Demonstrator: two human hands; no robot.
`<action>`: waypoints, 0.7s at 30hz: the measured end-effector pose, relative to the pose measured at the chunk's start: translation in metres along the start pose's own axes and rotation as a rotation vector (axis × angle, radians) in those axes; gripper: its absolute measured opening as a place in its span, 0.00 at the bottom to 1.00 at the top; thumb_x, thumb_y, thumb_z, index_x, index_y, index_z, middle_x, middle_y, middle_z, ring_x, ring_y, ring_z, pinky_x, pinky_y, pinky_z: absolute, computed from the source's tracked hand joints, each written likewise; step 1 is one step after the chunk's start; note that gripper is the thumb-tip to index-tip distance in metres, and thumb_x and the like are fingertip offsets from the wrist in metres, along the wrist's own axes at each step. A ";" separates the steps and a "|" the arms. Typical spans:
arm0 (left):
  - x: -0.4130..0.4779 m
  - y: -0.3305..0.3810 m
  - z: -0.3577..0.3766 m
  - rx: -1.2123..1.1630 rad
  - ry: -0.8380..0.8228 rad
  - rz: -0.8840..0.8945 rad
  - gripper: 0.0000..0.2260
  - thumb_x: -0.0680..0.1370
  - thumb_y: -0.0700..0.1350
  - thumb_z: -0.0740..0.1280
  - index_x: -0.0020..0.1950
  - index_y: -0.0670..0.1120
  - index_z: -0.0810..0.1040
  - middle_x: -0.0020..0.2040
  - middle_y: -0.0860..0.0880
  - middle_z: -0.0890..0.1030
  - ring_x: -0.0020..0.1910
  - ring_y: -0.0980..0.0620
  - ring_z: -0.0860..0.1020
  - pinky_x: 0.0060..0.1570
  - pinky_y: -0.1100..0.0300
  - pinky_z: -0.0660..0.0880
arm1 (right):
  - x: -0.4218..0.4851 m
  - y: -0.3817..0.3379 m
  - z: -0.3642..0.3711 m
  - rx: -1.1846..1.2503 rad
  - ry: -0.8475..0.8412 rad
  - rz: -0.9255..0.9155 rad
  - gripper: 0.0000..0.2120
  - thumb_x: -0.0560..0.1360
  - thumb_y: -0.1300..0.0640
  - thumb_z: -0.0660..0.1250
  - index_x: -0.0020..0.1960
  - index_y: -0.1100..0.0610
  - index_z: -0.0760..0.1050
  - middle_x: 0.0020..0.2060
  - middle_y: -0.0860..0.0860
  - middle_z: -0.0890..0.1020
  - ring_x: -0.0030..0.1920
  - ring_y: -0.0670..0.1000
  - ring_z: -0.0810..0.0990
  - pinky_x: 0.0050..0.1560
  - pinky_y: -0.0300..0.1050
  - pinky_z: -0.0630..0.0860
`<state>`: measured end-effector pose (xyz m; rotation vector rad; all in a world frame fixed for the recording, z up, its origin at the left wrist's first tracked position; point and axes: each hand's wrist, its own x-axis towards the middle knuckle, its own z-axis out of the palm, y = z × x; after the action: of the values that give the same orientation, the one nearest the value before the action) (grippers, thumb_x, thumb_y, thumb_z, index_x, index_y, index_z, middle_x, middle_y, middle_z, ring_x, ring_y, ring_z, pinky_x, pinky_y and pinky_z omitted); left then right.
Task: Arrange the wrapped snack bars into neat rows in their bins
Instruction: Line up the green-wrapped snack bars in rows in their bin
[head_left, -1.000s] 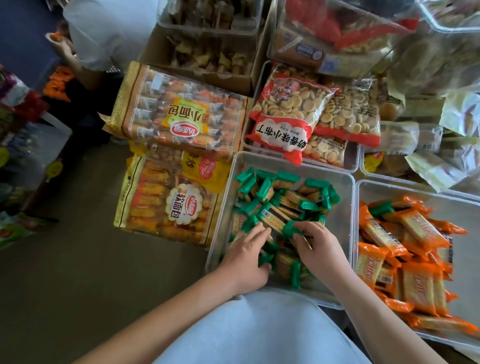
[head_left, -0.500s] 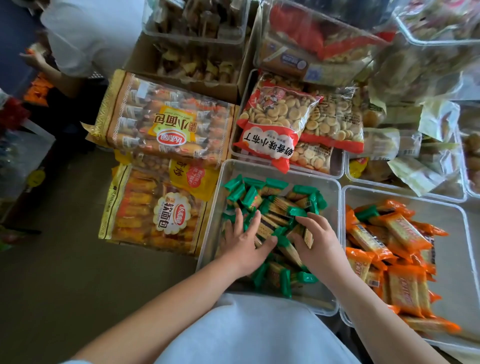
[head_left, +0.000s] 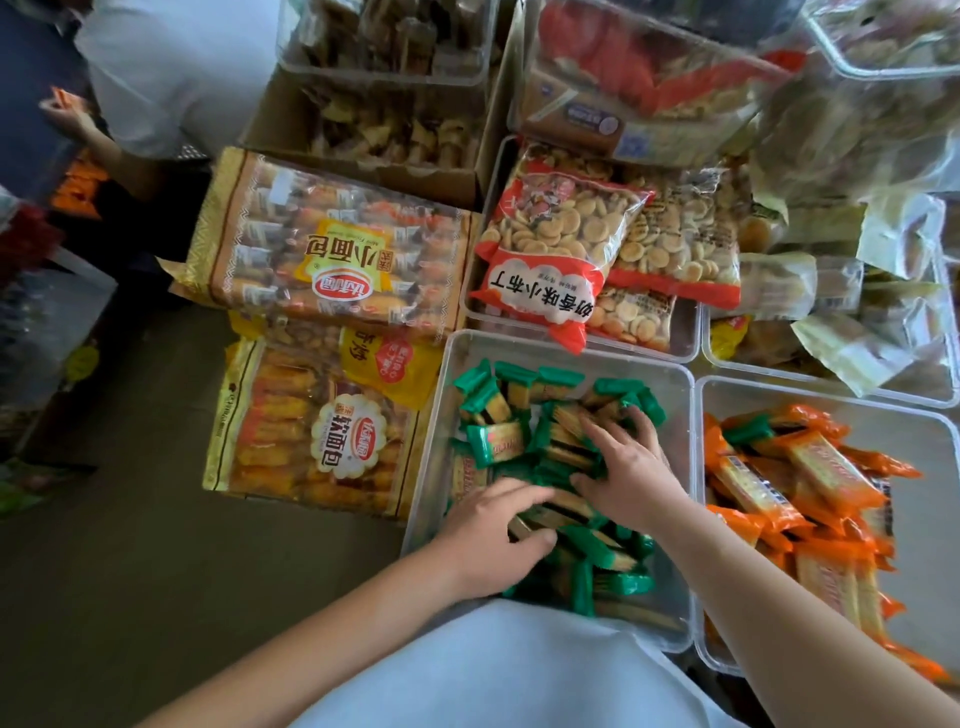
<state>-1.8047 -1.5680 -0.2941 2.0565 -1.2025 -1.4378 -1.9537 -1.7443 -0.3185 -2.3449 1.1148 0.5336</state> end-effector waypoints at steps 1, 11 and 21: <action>-0.004 -0.001 -0.003 -0.004 -0.008 0.007 0.23 0.81 0.59 0.66 0.77 0.60 0.71 0.76 0.59 0.70 0.77 0.54 0.66 0.76 0.53 0.63 | -0.001 -0.001 0.003 0.004 -0.016 -0.002 0.39 0.78 0.39 0.66 0.84 0.46 0.54 0.81 0.49 0.62 0.82 0.59 0.36 0.81 0.58 0.46; -0.014 -0.008 -0.003 -0.026 0.059 -0.027 0.19 0.85 0.49 0.63 0.77 0.55 0.73 0.78 0.57 0.70 0.78 0.55 0.65 0.74 0.63 0.59 | -0.037 0.001 0.010 0.450 0.104 -0.101 0.15 0.79 0.60 0.70 0.65 0.52 0.82 0.62 0.40 0.76 0.81 0.46 0.53 0.80 0.48 0.59; 0.007 0.041 0.006 0.082 0.252 0.160 0.20 0.83 0.47 0.67 0.75 0.49 0.75 0.77 0.55 0.69 0.76 0.55 0.66 0.70 0.70 0.56 | -0.088 0.002 -0.004 0.677 0.279 0.032 0.12 0.80 0.54 0.71 0.62 0.46 0.83 0.57 0.39 0.84 0.57 0.40 0.83 0.59 0.45 0.82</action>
<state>-1.8275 -1.5963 -0.2722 2.0677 -1.3037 -1.0388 -2.0071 -1.6945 -0.2685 -1.8301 1.2151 -0.1627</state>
